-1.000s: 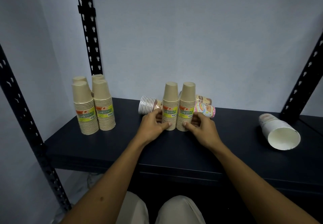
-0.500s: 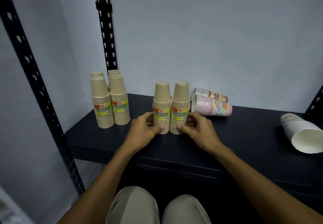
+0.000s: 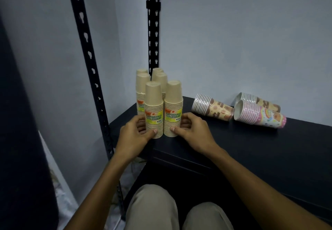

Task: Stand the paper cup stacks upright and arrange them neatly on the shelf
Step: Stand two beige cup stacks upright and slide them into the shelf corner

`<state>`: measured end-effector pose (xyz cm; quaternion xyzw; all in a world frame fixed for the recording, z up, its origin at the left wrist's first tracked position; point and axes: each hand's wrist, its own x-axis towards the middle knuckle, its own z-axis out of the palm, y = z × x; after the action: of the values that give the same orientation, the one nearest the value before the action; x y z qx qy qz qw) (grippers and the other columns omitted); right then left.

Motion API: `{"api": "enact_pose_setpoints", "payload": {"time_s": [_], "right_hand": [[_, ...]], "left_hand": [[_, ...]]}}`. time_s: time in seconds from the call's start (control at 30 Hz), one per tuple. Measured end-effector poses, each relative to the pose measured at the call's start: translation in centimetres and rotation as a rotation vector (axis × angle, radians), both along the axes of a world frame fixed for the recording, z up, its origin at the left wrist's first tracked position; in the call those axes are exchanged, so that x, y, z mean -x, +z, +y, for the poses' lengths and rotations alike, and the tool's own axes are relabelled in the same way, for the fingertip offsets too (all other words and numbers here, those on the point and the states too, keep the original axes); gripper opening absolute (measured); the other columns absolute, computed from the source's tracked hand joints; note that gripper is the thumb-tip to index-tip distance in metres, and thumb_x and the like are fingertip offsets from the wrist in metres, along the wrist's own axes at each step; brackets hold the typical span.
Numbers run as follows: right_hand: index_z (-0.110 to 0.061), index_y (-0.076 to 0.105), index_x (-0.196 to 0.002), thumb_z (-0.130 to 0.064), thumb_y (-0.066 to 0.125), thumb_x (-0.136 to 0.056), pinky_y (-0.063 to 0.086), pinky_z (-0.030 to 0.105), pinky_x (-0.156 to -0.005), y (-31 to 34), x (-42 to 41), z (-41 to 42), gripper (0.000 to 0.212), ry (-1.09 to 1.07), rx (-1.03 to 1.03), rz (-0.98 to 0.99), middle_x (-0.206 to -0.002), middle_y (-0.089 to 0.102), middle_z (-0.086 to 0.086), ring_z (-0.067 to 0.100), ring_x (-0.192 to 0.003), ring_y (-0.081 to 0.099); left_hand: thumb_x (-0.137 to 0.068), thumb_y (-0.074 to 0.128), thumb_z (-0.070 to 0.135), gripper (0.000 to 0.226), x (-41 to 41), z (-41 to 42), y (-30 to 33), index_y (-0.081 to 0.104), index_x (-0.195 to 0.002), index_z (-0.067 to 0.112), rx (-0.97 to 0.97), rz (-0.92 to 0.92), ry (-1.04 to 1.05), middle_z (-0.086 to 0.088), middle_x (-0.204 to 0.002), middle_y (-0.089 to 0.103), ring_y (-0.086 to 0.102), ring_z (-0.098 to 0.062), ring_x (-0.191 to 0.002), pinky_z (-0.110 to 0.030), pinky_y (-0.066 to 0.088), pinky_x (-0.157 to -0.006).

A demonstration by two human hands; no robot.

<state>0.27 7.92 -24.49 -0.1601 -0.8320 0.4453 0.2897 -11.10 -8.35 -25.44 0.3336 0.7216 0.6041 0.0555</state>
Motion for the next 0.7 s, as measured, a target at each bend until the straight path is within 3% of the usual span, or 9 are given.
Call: {"api": "enact_pose_setpoints", "payload": {"time_s": [0.3, 0.53, 0.7], "right_hand": [[-0.015, 0.061, -0.113, -0.023, 0.080, -0.076, 0.055, 0.016, -0.077, 0.2, 2.2, -1.0, 0.042, 0.049, -0.016, -0.006, -0.097, 0.068, -0.009, 0.002, -0.088, 0.067], [-0.018, 0.060, -0.111, -0.022, 0.081, -0.074, 0.053, 0.014, -0.075, 0.3, 2.4, -0.2, 0.043, 0.110, -0.003, -0.036, -0.098, 0.068, -0.009, -0.001, -0.087, 0.066], [-0.014, 0.062, -0.117, -0.013, 0.082, -0.073, 0.055, 0.025, -0.088, -0.2, 2.4, 0.8, 0.049, 0.172, 0.054, -0.099, -0.103, 0.069, -0.003, 0.007, -0.094, 0.068]], "left_hand": [[-0.074, 0.080, 0.010, 0.049, 1.2, -1.9, 0.1, 0.061, -0.119, 0.014, 0.000, 0.036, 0.072, 0.006, -0.102, 0.069, 0.065, 0.000, -0.093, -0.011, 0.052, -0.078], [-0.076, 0.078, 0.011, 0.052, 2.2, -1.8, 0.1, 0.059, -0.124, 0.014, 0.030, 0.039, 0.027, 0.004, -0.110, 0.069, 0.065, -0.003, -0.099, -0.021, 0.052, -0.089], [-0.077, 0.077, 0.013, 0.053, 2.5, -1.9, 0.0, 0.058, -0.126, 0.015, 0.024, 0.017, -0.015, 0.006, -0.112, 0.068, 0.065, -0.002, -0.101, -0.021, 0.052, -0.090]]}}
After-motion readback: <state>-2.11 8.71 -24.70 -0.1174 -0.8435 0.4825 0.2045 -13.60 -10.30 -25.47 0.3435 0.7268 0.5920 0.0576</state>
